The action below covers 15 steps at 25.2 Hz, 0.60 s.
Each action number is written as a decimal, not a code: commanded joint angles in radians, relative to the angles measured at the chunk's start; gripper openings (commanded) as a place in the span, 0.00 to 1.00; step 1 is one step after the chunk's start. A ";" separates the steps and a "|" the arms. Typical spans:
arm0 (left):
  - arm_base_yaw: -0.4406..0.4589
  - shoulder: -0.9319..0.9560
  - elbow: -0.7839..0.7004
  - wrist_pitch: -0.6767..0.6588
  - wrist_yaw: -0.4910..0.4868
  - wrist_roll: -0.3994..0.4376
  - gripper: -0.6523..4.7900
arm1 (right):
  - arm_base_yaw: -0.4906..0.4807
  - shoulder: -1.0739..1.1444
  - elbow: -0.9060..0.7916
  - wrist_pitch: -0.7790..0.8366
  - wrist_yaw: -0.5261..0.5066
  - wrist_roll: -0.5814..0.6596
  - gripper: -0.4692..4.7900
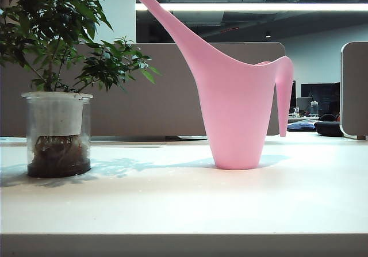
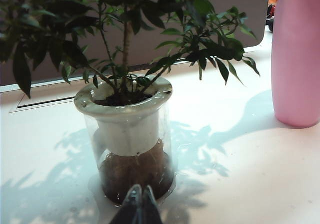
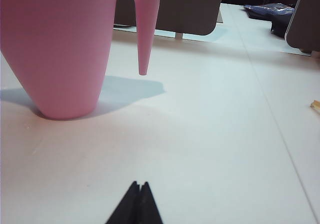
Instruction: Pick up the watering can from the table, water the potted plant, and put the can back.
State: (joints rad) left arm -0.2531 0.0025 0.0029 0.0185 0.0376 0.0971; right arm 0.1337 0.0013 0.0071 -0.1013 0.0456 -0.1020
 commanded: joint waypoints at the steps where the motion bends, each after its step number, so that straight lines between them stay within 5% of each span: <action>1: 0.000 0.000 0.003 0.022 -0.001 0.001 0.11 | 0.000 -0.002 -0.006 0.046 0.004 -0.003 0.07; 15: -0.002 0.000 0.003 0.111 -0.128 0.000 0.11 | 0.000 -0.002 -0.006 0.043 0.004 0.000 0.07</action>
State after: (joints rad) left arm -0.2531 0.0025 0.0029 0.1326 -0.0937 0.0971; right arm 0.1337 0.0013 0.0071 -0.0769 0.0456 -0.1017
